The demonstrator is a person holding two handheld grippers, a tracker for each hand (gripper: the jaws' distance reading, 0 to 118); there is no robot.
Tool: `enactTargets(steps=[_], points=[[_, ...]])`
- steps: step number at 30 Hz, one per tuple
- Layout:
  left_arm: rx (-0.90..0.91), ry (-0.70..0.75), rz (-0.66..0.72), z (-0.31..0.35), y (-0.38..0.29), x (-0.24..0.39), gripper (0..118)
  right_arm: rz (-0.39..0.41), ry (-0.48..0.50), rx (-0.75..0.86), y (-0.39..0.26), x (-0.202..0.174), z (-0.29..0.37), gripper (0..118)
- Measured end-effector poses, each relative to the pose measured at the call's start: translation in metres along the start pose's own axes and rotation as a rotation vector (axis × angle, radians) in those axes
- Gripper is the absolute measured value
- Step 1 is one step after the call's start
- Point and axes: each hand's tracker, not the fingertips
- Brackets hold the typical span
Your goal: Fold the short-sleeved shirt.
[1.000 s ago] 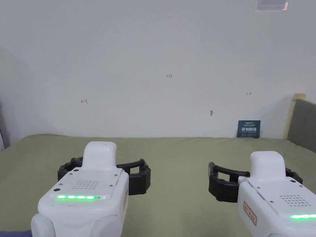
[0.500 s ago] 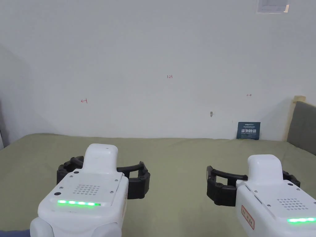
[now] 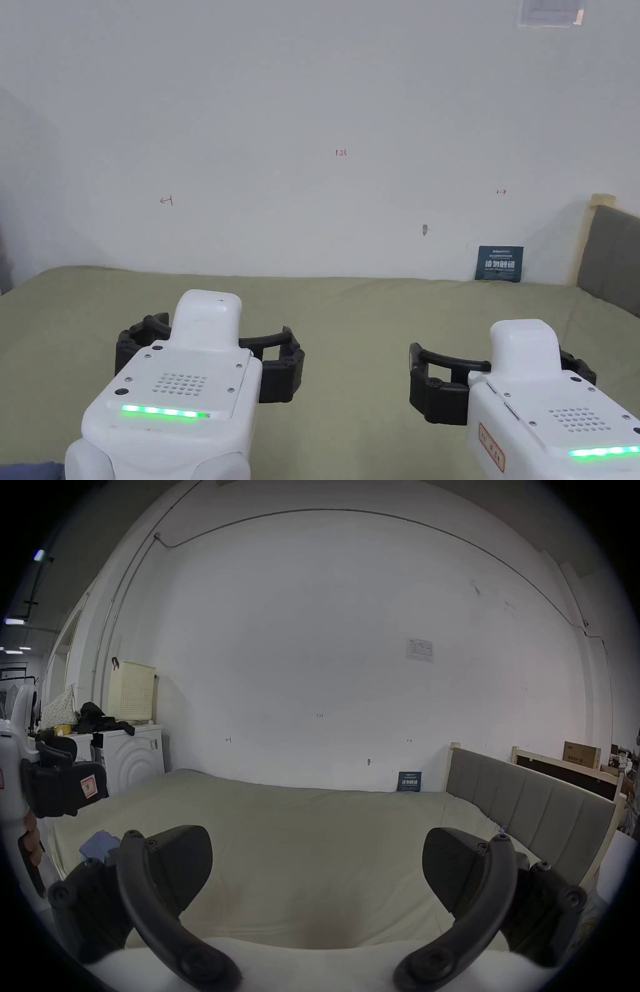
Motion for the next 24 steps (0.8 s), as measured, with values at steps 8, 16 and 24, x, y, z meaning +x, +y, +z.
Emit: enactTargets(steps=[8, 16, 24], points=[[-0.016, 0.001, 0.01, -0.001, -0.004, -0.001, 118, -0.009, 0.005, 0.0, 0.001, -0.002, -0.001, 118], [-0.012, 0.001, 0.007, -0.001, -0.007, 0.0, 118, -0.009, 0.006, 0.007, 0.004, -0.004, -0.002, 118], [-0.013, 0.001, 0.011, -0.002, -0.017, -0.003, 118, -0.029, -0.003, -0.004, -0.003, -0.002, -0.003, 118]])
